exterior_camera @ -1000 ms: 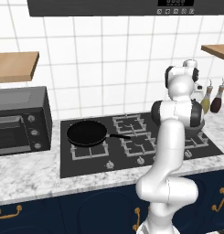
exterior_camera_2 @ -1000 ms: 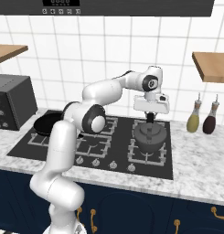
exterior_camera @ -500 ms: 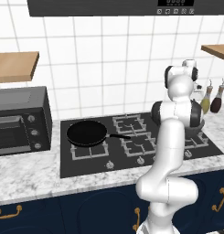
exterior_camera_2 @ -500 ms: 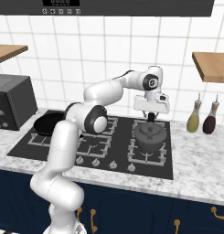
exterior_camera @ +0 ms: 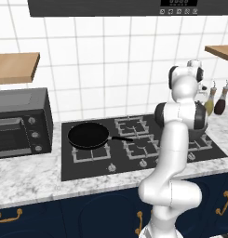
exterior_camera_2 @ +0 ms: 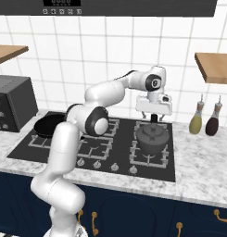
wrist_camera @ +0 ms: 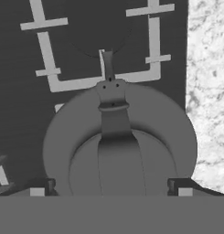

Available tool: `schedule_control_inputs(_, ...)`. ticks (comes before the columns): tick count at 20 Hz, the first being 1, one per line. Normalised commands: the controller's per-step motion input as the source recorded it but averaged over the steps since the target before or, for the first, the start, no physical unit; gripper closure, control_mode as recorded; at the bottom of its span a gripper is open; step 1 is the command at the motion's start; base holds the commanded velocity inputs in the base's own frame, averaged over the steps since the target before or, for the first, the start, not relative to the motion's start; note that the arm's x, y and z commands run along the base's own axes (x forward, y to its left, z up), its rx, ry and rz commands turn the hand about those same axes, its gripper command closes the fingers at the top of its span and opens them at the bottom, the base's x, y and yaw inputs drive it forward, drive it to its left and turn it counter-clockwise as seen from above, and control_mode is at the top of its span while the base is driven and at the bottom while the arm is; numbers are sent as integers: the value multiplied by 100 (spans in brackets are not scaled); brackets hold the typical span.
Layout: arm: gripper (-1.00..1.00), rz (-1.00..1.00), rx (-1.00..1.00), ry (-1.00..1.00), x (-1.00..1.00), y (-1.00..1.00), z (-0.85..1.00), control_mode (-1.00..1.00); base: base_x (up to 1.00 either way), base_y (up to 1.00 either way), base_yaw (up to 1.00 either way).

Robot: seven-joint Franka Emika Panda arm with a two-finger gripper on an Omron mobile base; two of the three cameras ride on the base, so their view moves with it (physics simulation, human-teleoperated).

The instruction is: Pick the kettle from the counter and place it on a stove burner. Then turn the burner on.

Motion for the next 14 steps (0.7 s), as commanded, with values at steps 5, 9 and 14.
schedule_control_inputs(5, -100, 0, 0, -7, -51, 6, 50, -100, 0, 0, 0)
schedule_control_inputs(9, -100, 0, 0, -11, -70, 12, 32, -100, 0, 0, 0)
schedule_control_inputs(14, -100, 0, 0, -16, -100, 22, -3, -100, 0, 0, 0)
